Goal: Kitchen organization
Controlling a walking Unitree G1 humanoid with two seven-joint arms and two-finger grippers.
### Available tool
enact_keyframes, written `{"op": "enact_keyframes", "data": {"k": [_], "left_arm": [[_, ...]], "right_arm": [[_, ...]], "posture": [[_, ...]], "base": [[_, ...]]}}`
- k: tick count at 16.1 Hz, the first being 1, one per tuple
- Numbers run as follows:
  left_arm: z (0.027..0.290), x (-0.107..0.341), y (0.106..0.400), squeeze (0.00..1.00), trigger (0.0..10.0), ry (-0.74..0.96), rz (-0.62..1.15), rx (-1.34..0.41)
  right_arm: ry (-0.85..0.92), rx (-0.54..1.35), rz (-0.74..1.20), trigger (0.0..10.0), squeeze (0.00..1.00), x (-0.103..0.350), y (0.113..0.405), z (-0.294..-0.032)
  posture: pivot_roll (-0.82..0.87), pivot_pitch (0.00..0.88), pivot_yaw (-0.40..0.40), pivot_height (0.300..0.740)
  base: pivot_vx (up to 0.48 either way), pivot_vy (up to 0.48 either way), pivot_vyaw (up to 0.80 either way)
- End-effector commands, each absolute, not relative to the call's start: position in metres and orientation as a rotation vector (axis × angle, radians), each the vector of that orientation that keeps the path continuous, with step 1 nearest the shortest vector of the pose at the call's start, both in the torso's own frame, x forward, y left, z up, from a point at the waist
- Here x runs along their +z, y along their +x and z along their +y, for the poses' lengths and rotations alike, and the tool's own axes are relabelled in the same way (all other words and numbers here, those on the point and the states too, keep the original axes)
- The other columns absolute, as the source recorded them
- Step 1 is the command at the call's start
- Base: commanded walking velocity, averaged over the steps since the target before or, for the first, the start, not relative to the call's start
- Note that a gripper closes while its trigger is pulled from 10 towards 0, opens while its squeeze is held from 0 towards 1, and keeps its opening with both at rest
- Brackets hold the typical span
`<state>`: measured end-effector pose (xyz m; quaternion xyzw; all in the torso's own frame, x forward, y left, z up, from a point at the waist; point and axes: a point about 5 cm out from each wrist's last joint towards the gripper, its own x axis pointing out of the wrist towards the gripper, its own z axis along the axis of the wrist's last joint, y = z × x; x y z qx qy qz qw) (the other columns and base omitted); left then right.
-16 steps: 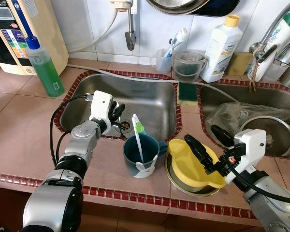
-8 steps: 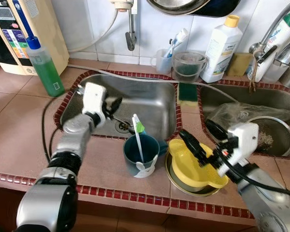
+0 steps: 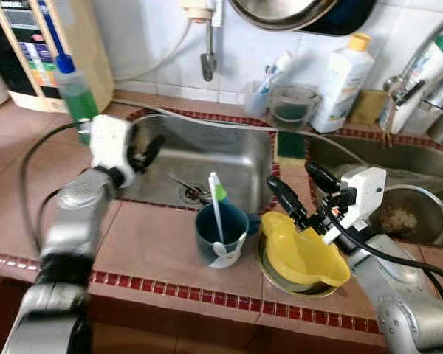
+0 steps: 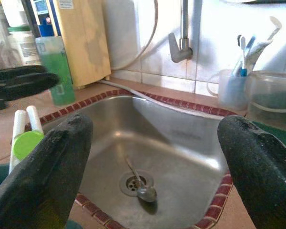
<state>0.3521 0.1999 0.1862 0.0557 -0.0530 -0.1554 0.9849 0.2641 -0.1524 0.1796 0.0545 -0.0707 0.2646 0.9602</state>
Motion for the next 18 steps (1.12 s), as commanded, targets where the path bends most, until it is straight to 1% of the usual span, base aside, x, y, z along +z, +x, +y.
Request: {"op": "enact_keyframes", "data": {"k": [1,2,4,5,7,8,9,10,12,14,18], "left_arm": [[0.202,0.196,0.346,0.0,10.0,0.105,-0.133,-0.296],[0.202,0.197,0.342,0.0,10.0,0.103,-0.137,-0.289],[0.197,0.203,0.323,0.0,10.0,0.096,-0.135,-0.278],[0.193,0.205,0.318,0.0,10.0,0.097,-0.141,-0.298],[0.174,0.208,0.295,0.0,10.0,0.066,-0.139,-0.437],[0.171,0.206,0.292,0.0,10.0,0.047,-0.12,-0.46],[0.165,0.201,0.285,0.0,10.0,0.045,-0.08,-0.5],[0.156,0.197,0.276,0.0,10.0,0.081,-0.047,-0.553],[0.145,0.194,0.266,0.0,10.0,0.051,-0.008,-0.619],[0.136,0.189,0.256,0.0,10.0,0.059,0.053,-0.694],[0.124,0.187,0.247,0.0,10.0,0.025,0.097,-0.745]], "right_arm": [[0.099,0.508,-0.163,10.0,0.0,0.182,0.267,-0.156],[0.098,0.502,-0.165,10.0,0.0,0.182,0.268,-0.157],[0.082,0.441,-0.176,10.0,0.0,0.18,0.276,-0.158],[0.08,0.438,-0.177,10.0,0.0,0.18,0.277,-0.157],[0.056,0.397,-0.178,10.0,0.0,0.176,0.284,-0.159],[0.043,0.38,-0.173,10.0,0.0,0.174,0.287,-0.16],[0.03,0.355,-0.165,10.0,0.0,0.172,0.291,-0.161],[0.009,0.31,-0.154,10.0,0.0,0.168,0.296,-0.163],[0.001,0.293,-0.16,10.0,0.0,0.166,0.299,-0.163],[-0.021,0.283,-0.164,10.0,0.0,0.163,0.302,-0.162],[-0.016,0.327,-0.145,10.0,0.0,0.156,0.303,-0.158]], "posture": [[-0.03,0.0,-0.033,0.74],[-0.03,0.0,-0.033,0.74],[-0.02,0.0,-0.033,0.74],[-0.02,0.0,-0.036,0.74],[-0.01,0.0,-0.049,0.74],[0.0,0.0,-0.053,0.74],[0.0,0.0,-0.057,0.74],[0.0,0.0,-0.06,0.74],[0.0,0.0,-0.063,0.74],[0.01,0.0,-0.069,0.74],[0.01,0.001,-0.07,0.74]], "base": [[0.0,0.0,0.0],[0.0,0.0,0.0],[0.0,0.0,0.0],[0.0,0.0,0.0],[0.0,0.0,0.0],[0.0,0.0,0.0],[0.0,0.0,0.0],[0.0,0.0,0.0],[0.0,0.0,0.0],[0.0,0.0,0.0],[0.0,0.0,0.0]]}}
